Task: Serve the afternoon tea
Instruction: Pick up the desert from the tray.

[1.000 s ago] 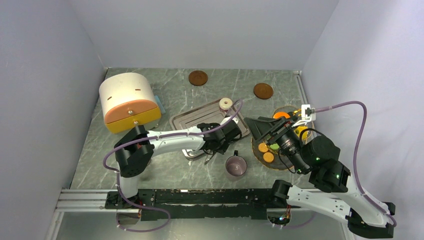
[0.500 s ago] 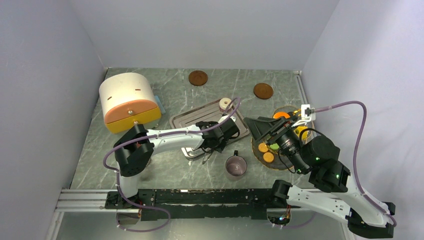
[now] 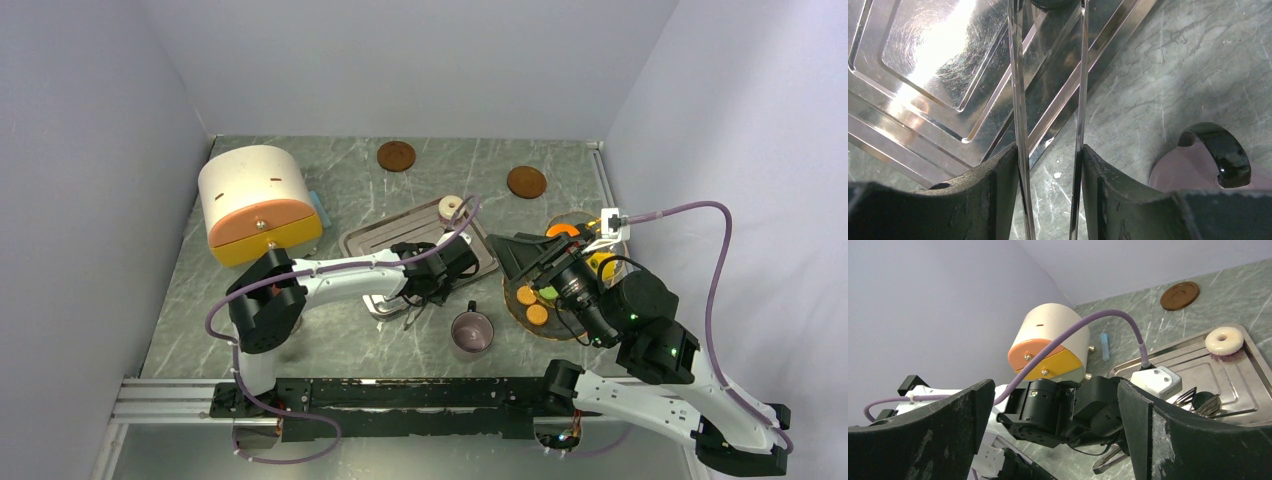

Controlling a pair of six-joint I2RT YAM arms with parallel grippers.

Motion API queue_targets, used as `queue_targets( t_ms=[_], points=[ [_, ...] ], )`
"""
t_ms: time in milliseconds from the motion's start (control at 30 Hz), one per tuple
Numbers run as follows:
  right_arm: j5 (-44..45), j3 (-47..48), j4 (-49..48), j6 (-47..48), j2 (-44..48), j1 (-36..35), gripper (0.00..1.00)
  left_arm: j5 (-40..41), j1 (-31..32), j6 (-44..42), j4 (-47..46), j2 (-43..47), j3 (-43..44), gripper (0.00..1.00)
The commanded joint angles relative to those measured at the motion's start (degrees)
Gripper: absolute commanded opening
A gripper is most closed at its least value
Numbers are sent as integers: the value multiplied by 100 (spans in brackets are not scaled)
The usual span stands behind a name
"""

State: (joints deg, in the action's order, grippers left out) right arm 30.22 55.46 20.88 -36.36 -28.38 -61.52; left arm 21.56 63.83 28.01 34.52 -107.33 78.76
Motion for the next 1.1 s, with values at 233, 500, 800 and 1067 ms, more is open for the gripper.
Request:
queue_targets(
  t_ms=[233, 500, 800, 1067],
  points=[
    [68, -53, -80, -13, 82, -18, 98, 123, -19, 46, 165, 220, 68, 47],
    [54, -62, -83, -17, 87, -18, 97, 180, -20, 38, 176, 375, 137, 43],
    [81, -65, -103, 8, 92, -21, 97, 271, -20, 25, 270, 447, 233, 43],
    [85, -38, -98, 46, 84, -19, 97, 346, -20, 5, 345, 539, 345, 42]
  ],
)
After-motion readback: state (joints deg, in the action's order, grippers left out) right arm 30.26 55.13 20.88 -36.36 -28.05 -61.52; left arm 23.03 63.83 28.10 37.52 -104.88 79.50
